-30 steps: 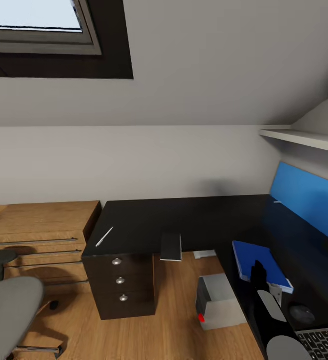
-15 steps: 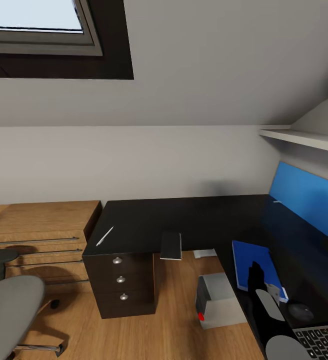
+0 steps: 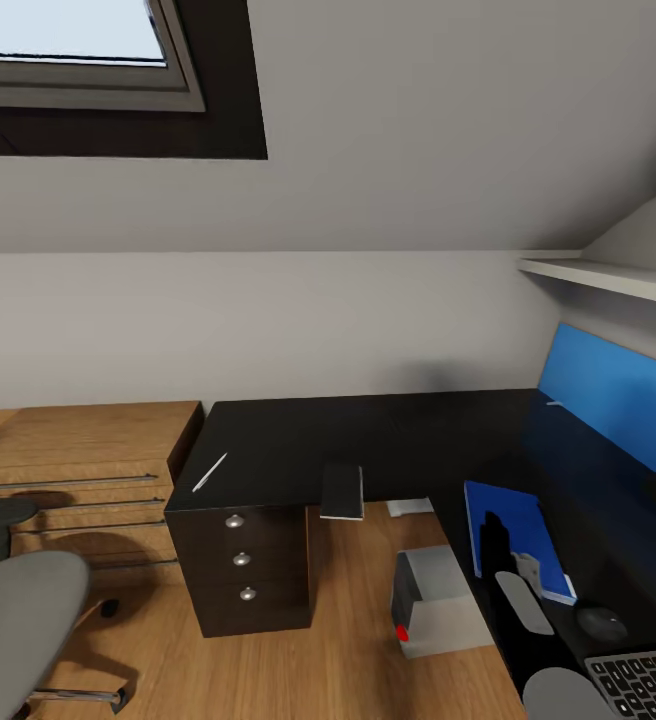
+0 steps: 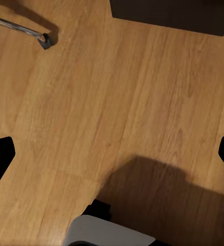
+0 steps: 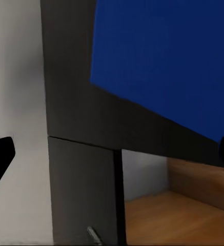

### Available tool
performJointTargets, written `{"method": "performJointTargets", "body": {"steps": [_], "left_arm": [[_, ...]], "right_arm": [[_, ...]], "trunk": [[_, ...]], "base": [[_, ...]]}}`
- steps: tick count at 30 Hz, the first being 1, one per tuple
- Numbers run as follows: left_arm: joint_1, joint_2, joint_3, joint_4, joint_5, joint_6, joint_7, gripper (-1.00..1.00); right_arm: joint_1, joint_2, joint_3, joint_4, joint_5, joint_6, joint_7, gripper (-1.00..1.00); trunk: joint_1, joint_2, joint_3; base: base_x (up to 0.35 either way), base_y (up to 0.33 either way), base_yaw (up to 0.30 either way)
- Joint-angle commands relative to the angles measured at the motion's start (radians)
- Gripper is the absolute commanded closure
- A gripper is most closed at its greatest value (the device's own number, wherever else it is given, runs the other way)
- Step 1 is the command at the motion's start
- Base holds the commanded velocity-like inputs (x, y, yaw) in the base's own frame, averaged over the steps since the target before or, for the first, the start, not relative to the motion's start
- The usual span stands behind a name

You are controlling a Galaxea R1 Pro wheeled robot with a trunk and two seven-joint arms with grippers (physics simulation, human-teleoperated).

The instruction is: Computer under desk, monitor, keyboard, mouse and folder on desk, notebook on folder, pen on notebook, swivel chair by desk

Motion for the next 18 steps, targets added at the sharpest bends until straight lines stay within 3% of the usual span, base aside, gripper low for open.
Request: {"method": "performJointTargets", "body": {"steps": [1, 10, 18], "left_arm": [[-0.001, 0.002, -0.008, -0.001, 0.01, -0.005, 0.007, -1.0], [-0.001, 0.001, -0.008, -0.001, 0.01, -0.005, 0.007, -1.0], [-0.001, 0.001, -0.008, -0.001, 0.01, -0.005, 0.007, -1.0]], "right_arm": [[-0.001, 0.001, 0.002, -0.002, -0.01, -0.003, -0.002, -1.0], [0.0, 0.001, 0.022, -0.002, -0.009, -0.002, -0.002, -1.0], [0.0, -0.001, 0.241, 0.003, -0.006, -0.002, -0.003, -1.0]], "trunk": [[0.0, -0.001, -0.001], [0.0, -0.001, -0.001], [0.0, -0.001, -0.001]], "base": [[0.0, 0.0, 0.0], [0.0, 0.0, 0.0], [0.0, 0.0, 0.0]]}}
